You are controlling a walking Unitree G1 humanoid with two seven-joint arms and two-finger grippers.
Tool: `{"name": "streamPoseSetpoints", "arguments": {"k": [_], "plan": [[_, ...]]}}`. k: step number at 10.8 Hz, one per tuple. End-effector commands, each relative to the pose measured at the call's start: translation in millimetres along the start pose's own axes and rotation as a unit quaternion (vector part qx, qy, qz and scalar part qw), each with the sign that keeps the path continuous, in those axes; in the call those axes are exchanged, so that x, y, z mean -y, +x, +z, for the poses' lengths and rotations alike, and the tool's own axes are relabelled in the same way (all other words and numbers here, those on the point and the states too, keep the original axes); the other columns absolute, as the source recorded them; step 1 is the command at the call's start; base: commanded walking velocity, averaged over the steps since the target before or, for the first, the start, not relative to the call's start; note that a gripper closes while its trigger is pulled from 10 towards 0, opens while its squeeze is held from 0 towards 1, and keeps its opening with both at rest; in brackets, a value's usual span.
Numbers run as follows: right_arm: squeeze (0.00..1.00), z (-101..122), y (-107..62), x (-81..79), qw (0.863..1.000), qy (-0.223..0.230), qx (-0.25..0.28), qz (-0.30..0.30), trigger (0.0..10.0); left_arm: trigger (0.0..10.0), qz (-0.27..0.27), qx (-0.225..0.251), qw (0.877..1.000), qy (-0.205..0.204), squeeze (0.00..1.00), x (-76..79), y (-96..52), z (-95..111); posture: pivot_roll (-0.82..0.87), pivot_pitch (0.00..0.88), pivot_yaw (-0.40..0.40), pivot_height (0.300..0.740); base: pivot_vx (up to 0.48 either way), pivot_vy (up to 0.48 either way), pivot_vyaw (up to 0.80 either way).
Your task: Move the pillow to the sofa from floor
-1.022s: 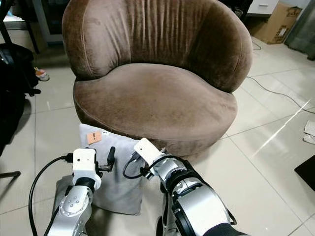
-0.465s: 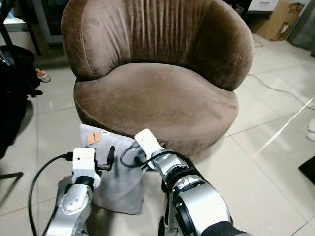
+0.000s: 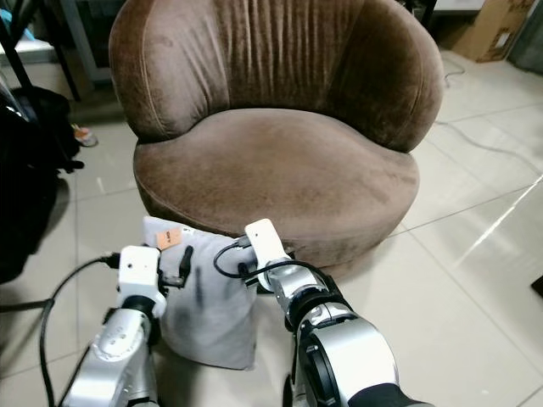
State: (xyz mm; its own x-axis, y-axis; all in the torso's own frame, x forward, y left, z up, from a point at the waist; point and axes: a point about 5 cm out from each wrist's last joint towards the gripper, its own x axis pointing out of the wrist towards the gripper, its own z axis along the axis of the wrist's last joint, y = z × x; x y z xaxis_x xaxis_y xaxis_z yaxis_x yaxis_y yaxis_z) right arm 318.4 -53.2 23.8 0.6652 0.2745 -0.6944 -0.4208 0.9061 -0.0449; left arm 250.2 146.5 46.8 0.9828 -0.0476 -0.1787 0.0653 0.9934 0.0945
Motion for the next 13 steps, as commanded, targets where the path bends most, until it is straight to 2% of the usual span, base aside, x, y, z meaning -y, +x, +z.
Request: {"name": "streamPoseSetpoints", "arguments": {"k": [1, 3, 5, 6, 7, 10, 11, 13], "plan": [[0.00, -5.5, 0.7, -4.8, 1.000, 0.009, -0.006, 0.000, 10.0, 10.0, -0.005, 0.003, 1.000, 0.000, 0.00, -0.7, 1.8, 3.9, -0.01, 0.000, -0.046, 0.435, 0.000, 0.000, 0.00], [0.00, -2.6, 0.7, -7.4, 1.000, 0.013, -0.008, 0.003, 10.0, 10.0, -0.007, 0.004, 1.000, 0.001, 0.00, -1.5, 3.1, 5.6, -0.01, 0.000, -0.040, 0.435, 0.000, 0.000, 0.00], [0.00, 7.2, -0.9, 3.3, 0.998, 0.055, -0.003, -0.011, 10.0, 10.0, -0.011, 0.005, 1.000, 0.002, 0.00, 0.3, 2.8, 6.3, -0.01, 0.000, -0.042, 0.435, 0.000, 0.000, 0.00], [0.00, 6.4, -1.2, 5.7, 0.998, 0.054, -0.005, -0.014, 10.0, 10.0, -0.012, 0.005, 1.000, 0.003, 0.00, 0.4, 2.7, 6.2, -0.01, 0.000, -0.042, 0.435, 0.000, 0.000, 0.00], [1.00, 2.4, -1.2, 7.7, 1.000, 0.020, -0.008, -0.006, 10.0, 10.0, -0.012, 0.004, 1.000, 0.002, 0.00, 0.4, 1.9, 5.7, -0.01, 0.000, -0.043, 0.435, 0.000, 0.000, 0.00], [1.00, 5.1, -0.9, -0.3, 1.000, -0.008, -0.005, 0.029, 10.0, 10.0, -0.013, 0.001, 1.000, 0.001, 0.00, 2.5, 1.3, 3.8, -0.01, 0.000, -0.046, 0.435, 0.000, 0.000, 0.00], [1.00, -0.1, -0.5, -7.4, 0.997, -0.043, -0.019, 0.060, 10.0, 10.0, -0.013, -0.002, 1.000, -0.001, 0.00, 3.7, -0.9, 1.7, -0.01, 0.000, -0.050, 0.435, 0.000, 0.000, 0.00], [1.00, -5.8, -0.5, -13.2, 0.995, -0.048, -0.036, 0.084, 10.0, 10.0, -0.013, -0.003, 1.000, -0.003, 0.00, 4.3, -2.4, 0.5, -0.01, 0.000, -0.053, 0.435, 0.000, 0.000, 0.00]]}}
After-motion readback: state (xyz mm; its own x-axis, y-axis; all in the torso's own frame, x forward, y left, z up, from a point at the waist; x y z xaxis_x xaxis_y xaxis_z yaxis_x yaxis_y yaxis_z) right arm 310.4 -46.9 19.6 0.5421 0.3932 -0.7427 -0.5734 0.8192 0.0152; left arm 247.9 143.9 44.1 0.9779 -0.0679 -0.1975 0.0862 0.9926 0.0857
